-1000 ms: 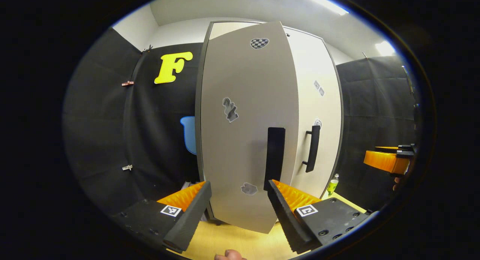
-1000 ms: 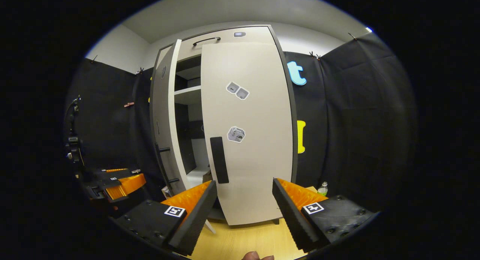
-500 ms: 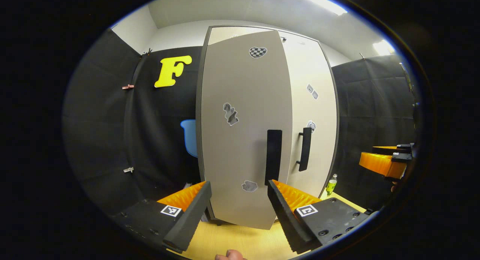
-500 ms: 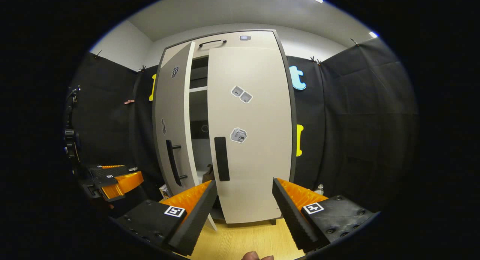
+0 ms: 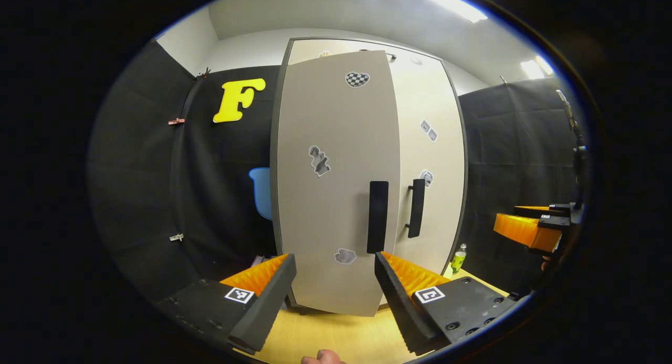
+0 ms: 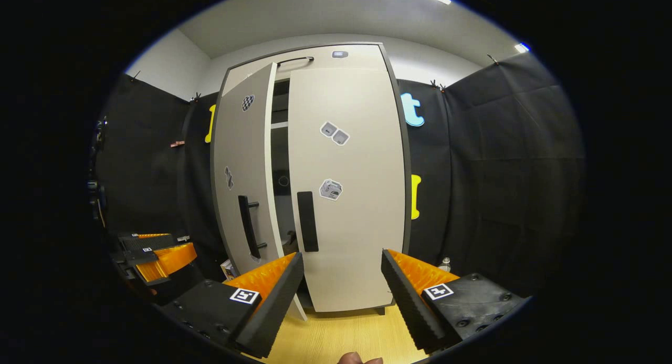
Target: Grab one shoe with the right hand and put it into the shoe cabinet, grab the other shoe with the left hand and put it into the shoe cabinet; then close the right door with the right hand and the left door with the left hand.
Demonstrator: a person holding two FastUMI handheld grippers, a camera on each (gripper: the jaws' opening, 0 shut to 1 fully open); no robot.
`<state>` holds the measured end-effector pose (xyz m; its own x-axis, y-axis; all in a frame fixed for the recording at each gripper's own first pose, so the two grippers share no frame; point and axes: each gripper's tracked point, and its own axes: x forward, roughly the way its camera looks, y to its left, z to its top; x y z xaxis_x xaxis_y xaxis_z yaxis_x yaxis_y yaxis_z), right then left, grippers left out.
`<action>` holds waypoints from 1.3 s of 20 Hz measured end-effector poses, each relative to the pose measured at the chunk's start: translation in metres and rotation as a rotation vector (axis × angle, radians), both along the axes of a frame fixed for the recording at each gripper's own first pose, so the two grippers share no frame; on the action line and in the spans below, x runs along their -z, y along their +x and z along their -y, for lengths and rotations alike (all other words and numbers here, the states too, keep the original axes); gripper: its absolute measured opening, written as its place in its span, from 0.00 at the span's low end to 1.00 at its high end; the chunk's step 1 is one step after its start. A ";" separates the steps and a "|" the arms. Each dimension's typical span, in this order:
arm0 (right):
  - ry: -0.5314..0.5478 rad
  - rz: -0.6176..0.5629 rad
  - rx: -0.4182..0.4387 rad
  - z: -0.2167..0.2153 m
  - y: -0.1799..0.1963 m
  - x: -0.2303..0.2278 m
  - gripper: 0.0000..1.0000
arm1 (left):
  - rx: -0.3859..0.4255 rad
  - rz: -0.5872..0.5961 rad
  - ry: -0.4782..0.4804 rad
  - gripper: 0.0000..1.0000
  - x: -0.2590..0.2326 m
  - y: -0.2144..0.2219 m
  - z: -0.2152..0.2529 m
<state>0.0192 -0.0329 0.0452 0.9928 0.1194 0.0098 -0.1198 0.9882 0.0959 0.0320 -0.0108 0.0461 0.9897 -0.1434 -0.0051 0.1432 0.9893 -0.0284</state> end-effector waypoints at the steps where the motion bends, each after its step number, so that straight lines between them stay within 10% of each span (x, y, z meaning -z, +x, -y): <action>1: -0.003 0.003 0.000 0.000 0.000 0.000 0.98 | -0.001 -0.002 0.000 0.95 0.001 0.000 0.000; 26: -0.008 0.022 0.018 0.003 0.005 -0.003 0.98 | -0.002 -0.020 -0.003 0.95 0.004 0.003 0.001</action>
